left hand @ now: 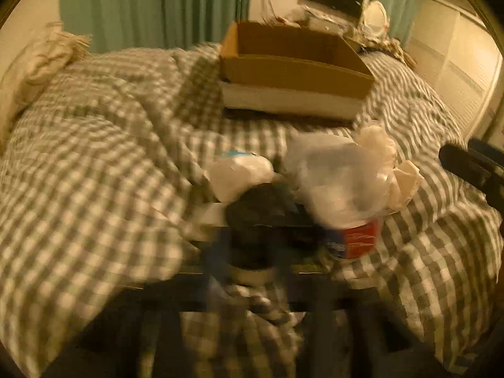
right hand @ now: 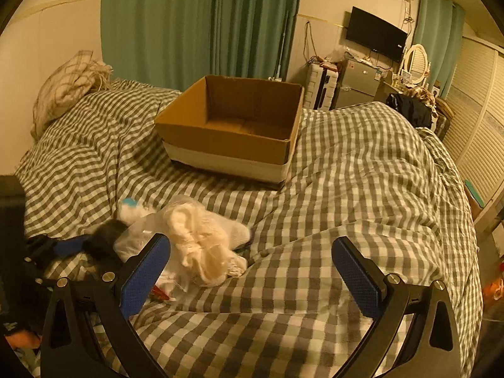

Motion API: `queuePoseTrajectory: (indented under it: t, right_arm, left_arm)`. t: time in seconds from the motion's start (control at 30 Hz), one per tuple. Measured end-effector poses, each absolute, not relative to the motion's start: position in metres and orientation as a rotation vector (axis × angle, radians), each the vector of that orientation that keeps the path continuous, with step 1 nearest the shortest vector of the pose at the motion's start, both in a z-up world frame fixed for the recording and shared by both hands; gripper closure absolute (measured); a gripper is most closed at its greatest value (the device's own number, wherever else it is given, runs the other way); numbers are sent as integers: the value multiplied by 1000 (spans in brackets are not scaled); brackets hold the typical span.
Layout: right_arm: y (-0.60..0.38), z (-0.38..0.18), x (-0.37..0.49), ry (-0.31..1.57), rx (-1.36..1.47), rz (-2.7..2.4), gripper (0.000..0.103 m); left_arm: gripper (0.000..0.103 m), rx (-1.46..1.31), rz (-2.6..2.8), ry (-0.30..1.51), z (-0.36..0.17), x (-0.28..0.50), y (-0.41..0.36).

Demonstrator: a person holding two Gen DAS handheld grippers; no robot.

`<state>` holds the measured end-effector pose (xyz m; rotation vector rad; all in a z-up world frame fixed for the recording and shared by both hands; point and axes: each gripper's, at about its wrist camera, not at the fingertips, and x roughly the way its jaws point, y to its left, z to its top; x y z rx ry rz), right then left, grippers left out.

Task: Organize objects
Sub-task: 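Grasp the white lace-trimmed cloth with the right gripper while the left gripper grasps the black glasses case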

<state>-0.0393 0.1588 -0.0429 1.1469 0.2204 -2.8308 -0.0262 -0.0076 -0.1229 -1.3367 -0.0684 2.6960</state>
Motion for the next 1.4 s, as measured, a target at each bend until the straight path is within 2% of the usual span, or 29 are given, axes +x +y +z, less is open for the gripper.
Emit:
queuePoseTrajectory:
  t: [0.1,0.3,0.33,0.4,0.47,0.5,0.53,0.6,0.63,0.73,1.0,1.07,1.1,1.13,1.23,1.33,1.4]
  right_arm:
    - [154,-47,-45,226,1161,-2800,0]
    - [146,-66,-68,232,1257,-2710,6]
    - [146,-71,-75,219,1283,-2689,11]
    - [146,-80,-86,210,1337,-2648,27]
    - [143,-91,-96,227,1401,-2603,56]
    - [142,-97,-99,233,1428,-2580,64]
    - [142,-102,-100,235,1452,-2550,74]
    - [140,-103,-98,256,1448,-2546,82]
    - [140,-101,-94,264,1429,-2550,86]
    - [142,-95,-87,259,1384,-2565,88]
    - [149,-84,-77,208,1325,-2589,88]
    - [149,-83,-77,206,1322,-2587,88]
    - [149,-84,-78,209,1322,-2586,88]
    - [147,-84,-79,212,1323,-2584,88]
    - [146,-85,-78,214,1320,-2587,88]
    - [147,-83,-76,211,1307,-2600,88]
    - [148,-79,-73,208,1297,-2606,89]
  left_arm:
    - [87,-1334,2660,-121,-122,-29,-15]
    - [87,-1337,2650,-119,-123,-30,-14]
    - [87,-1339,2653,-112,-123,-30,-13]
    - [85,-1343,2657,-97,-124,-29,-12]
    - [76,-1350,2654,-93,-124,-28,-11]
    - [65,-1351,2650,-90,-123,-27,-11]
    - [46,-1347,2652,-85,-122,-26,-10]
    - [36,-1315,2672,-69,-118,-23,-8]
    - [36,-1306,2674,-60,-116,-23,-7]
    - [29,-1339,2668,-5,-120,-27,-1]
    - [29,-1431,2645,-30,-134,-34,-9]
    - [32,-1435,2653,-46,-136,-38,-11]
    - [40,-1434,2655,-46,-137,-39,-10]
    - [54,-1436,2657,-38,-139,-42,-10]
    - [85,-1461,2670,-18,-145,-50,-11]
    - [92,-1422,2696,-62,-137,-46,-17]
    - [93,-1386,2723,-63,-129,-42,-19]
